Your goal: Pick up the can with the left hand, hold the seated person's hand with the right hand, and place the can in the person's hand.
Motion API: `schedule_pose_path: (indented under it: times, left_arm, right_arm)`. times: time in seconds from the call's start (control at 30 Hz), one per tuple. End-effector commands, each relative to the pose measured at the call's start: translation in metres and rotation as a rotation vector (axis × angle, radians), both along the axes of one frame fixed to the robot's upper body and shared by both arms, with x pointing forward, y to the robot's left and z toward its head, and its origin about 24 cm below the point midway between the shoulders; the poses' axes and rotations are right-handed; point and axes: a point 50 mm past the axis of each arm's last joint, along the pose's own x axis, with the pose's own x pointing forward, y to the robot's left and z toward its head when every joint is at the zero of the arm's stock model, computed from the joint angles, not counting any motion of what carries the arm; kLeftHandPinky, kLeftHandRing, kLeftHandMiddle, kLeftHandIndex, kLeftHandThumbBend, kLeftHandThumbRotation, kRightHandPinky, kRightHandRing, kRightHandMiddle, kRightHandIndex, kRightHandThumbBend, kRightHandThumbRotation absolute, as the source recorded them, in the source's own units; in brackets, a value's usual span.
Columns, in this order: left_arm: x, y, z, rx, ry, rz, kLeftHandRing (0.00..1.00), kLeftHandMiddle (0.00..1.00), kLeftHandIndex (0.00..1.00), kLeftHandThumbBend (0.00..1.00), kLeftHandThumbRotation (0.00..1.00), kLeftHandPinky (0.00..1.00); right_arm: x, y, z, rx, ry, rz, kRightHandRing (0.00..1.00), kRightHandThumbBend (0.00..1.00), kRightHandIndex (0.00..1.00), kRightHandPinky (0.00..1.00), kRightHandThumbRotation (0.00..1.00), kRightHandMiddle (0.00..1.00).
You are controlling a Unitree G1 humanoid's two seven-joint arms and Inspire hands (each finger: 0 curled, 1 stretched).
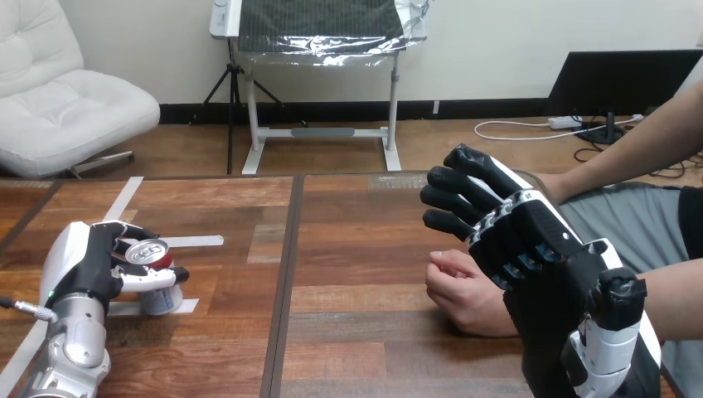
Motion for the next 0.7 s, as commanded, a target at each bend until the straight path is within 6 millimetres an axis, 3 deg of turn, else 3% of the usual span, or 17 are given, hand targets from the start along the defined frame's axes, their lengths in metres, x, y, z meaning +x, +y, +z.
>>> schedule_pose_path:
  times: [0.0, 0.67]
  left_arm:
    - [0.0262, -0.0104, 0.03, 0.008, -0.11, -0.028, 0.51, 0.54, 0.57, 0.72, 0.0, 0.45]
    - [0.0271, -0.0114, 0.0317, 0.03, -0.12, -0.033, 0.44, 0.49, 0.51, 0.7, 0.0, 0.38]
  right_arm:
    - [0.003, -0.0002, 0.0162, 0.002, -0.095, -0.004, 0.85, 0.85, 0.86, 0.83, 1.0, 0.85]
    - [0.0031, -0.0009, 0.0162, -0.002, -0.094, -0.01, 0.85, 0.85, 0.86, 0.82, 1.0, 0.85]
